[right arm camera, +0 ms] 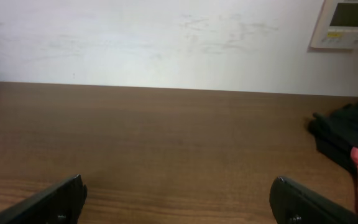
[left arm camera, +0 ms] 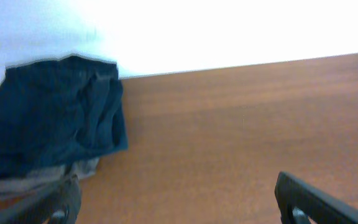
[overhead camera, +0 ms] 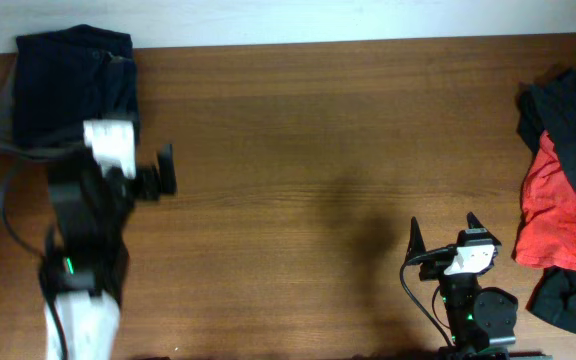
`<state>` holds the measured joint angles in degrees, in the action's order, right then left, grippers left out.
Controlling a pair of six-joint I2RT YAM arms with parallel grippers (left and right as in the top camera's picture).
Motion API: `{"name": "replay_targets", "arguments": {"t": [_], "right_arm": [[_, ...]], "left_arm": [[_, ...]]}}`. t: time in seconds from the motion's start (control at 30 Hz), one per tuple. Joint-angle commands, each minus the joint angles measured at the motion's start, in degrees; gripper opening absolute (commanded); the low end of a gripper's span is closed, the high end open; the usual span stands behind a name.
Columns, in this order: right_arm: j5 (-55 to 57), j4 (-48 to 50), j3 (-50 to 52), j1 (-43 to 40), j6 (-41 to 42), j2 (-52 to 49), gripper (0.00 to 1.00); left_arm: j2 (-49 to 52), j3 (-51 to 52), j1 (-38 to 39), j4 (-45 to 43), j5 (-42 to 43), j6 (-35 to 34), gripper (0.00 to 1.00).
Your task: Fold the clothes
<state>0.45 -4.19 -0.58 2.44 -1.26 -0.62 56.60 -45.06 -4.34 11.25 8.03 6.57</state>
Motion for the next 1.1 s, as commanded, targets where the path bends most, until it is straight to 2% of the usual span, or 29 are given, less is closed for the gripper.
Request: {"name": "replay_targets", "arguments": {"t": [0.0,0.2,0.43,0.57,0.83,1.07], "right_arm": [[0.90,-0.37,0.26,-0.22,0.68,0.42,0.99],[0.90,-0.37,0.26,-0.22,0.68,0.42,0.99],[0.90,-0.37,0.26,-0.22,0.68,0.42,0.98],[0.90,-0.37,0.26,-0.22,0.68,0.42,0.99],[0.90,-0.37,0.26,-0.22,0.68,0.42,0.99],[0.90,-0.37,0.26,-0.22,0.68,0.42,0.99]], "left_arm": [[-11.37,14.08,0.22,-7.87,3.58,0.31,0.99],[-26.80,29.99,0.24,-18.67,3.56,-1.29,0.99],[-40.52,39.82,1.86,-19.67,-3.13,-8.76,0.99],[-45.77,43.23,3.10,-20.76,-6.19,-8.72,0.99],[-49.79,44.52,3.19,-20.37,-7.67,-8.70,0.99],[-56.37,44.52,3.17,-13.77,-7.89,-8.72,0.99]]}}
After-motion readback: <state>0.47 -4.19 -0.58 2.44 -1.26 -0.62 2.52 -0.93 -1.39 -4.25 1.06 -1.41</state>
